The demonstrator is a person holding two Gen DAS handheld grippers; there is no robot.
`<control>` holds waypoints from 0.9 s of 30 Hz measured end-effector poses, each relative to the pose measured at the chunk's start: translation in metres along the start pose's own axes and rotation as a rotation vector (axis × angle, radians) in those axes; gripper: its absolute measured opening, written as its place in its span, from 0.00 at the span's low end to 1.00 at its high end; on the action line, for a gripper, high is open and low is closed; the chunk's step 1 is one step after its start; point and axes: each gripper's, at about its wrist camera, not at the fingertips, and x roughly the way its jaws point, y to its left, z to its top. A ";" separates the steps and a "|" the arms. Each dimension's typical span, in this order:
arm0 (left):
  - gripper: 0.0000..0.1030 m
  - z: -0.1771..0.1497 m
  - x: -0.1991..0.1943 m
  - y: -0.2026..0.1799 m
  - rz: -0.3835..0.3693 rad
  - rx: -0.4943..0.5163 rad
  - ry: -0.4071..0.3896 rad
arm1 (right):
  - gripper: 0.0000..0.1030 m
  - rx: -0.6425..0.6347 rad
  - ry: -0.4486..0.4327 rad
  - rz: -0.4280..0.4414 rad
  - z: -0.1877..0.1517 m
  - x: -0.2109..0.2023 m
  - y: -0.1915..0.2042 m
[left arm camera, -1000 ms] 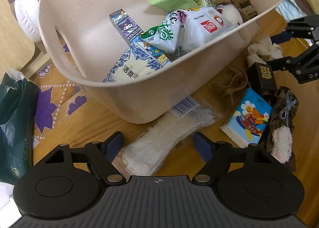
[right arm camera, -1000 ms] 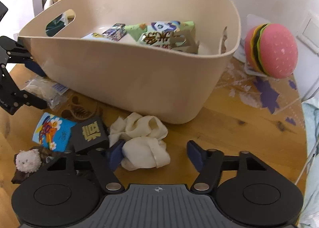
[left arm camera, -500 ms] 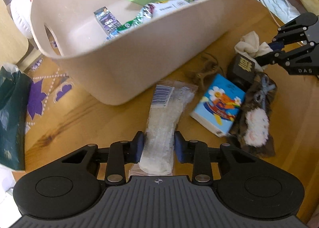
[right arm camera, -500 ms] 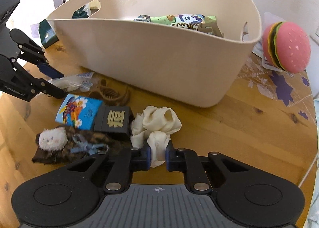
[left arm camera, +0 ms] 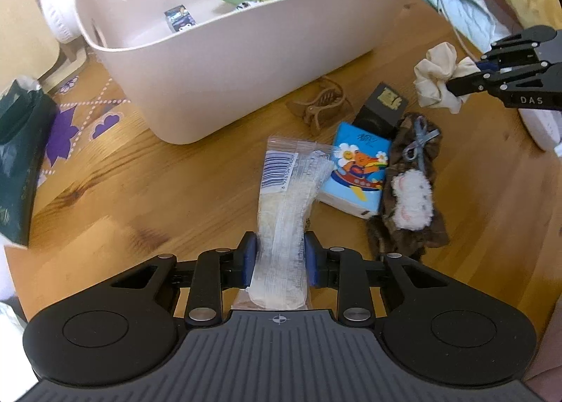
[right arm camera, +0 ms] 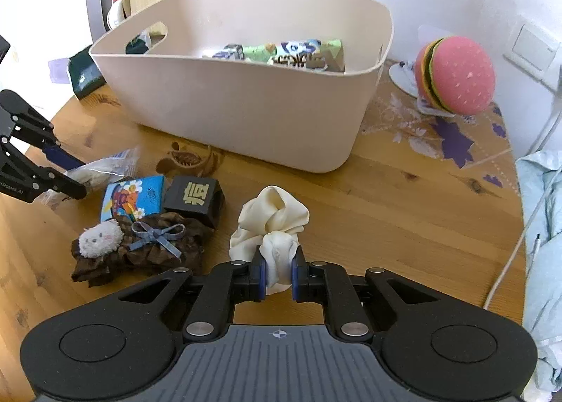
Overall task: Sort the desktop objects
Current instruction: 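Carry the bread and scrunchie over the beige basket and open both tools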
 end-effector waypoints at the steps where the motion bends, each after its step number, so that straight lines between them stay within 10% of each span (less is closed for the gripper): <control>1: 0.28 -0.001 -0.004 -0.004 0.000 -0.004 -0.005 | 0.12 -0.001 -0.005 -0.002 0.001 -0.002 0.001; 27: 0.28 0.022 -0.103 -0.016 -0.016 0.078 -0.249 | 0.12 -0.091 -0.237 -0.005 0.041 -0.080 0.013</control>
